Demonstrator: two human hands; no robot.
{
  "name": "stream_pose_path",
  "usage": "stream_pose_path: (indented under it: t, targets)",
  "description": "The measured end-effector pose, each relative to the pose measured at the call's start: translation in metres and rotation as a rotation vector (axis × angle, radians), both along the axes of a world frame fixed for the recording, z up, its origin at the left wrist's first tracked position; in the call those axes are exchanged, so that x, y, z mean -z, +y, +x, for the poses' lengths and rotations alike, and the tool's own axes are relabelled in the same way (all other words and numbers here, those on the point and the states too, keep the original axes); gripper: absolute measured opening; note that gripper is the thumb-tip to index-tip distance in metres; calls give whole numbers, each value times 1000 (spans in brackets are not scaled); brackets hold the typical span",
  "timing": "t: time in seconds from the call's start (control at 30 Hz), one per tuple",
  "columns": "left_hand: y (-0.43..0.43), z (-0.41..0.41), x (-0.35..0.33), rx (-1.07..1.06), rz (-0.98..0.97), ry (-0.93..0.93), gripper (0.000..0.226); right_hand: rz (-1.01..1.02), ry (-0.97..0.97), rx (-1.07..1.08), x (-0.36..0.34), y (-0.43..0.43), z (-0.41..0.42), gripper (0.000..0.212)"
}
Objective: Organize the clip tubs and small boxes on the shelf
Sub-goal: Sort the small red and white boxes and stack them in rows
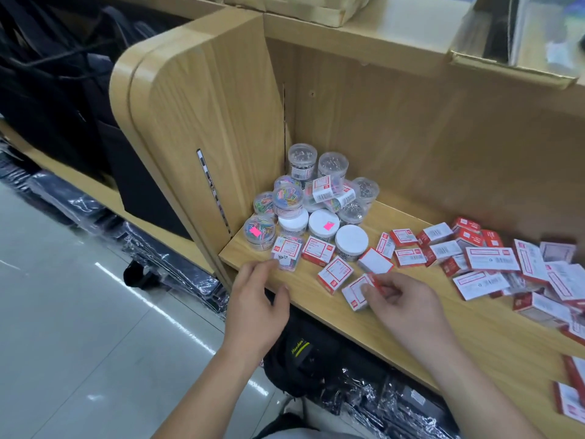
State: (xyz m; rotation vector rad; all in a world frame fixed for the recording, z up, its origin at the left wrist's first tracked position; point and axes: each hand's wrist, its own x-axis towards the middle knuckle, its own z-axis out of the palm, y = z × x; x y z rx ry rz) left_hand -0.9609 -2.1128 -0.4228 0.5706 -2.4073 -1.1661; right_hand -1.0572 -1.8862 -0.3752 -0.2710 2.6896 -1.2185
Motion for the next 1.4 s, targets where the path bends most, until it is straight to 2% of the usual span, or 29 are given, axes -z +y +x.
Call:
stream_pose_path:
  t: [0.1, 0.2, 0.3, 0.4, 0.53, 0.63, 0.7, 0.77, 0.9, 0.97, 1.1, 1.2, 1.33, 1.4]
  targets:
    - [-5, -1, 4, 24, 54, 8, 47, 70, 42, 23, 3, -1, 1, 14]
    - [-9, 5, 11, 77, 31, 57, 49, 121, 33, 48, 5, -5, 1, 17]
    - [-11, 7, 10, 75, 12, 52, 53, 159, 16, 73, 9, -16, 1, 28]
    - [-9, 8, 3, 53, 29, 26, 43, 153, -17, 133, 9, -14, 1, 38]
    - [2, 12, -17, 122, -73, 33, 33, 44, -23, 173, 0, 12, -2, 28]
    - [30, -5, -33, 309, -112, 43, 23, 31, 9, 180, -1, 30, -5, 17]
    - [54, -27, -40, 477, -218, 26, 22, 44, 25, 172, 0, 39, -5, 11]
    - [76, -55, -44, 544, -413, -28, 25, 47, 27, 157, -1, 47, -5, 7]
    - [106, -94, -41, 450, -706, -269, 44, -18, -20, 150, -6, 67, -8, 4]
    - [115, -95, -33, 432, -751, -262, 48, -54, -45, 129, -6, 78, -11, 8]
    - [130, -90, -23, 495, -750, -180, 46, -82, -119, 109, -7, 92, -16, 2]
    - [136, -89, -29, 490, -663, -144, 39, -88, -129, 100, -5, 97, -19, 13]
    - [133, -75, -48, 461, -305, -14, 21, -228, -181, 31, -7, 91, -20, 51]
    - [132, -67, -53, 448, -130, -17, 25, -340, -224, -71, -11, 82, -23, 55]
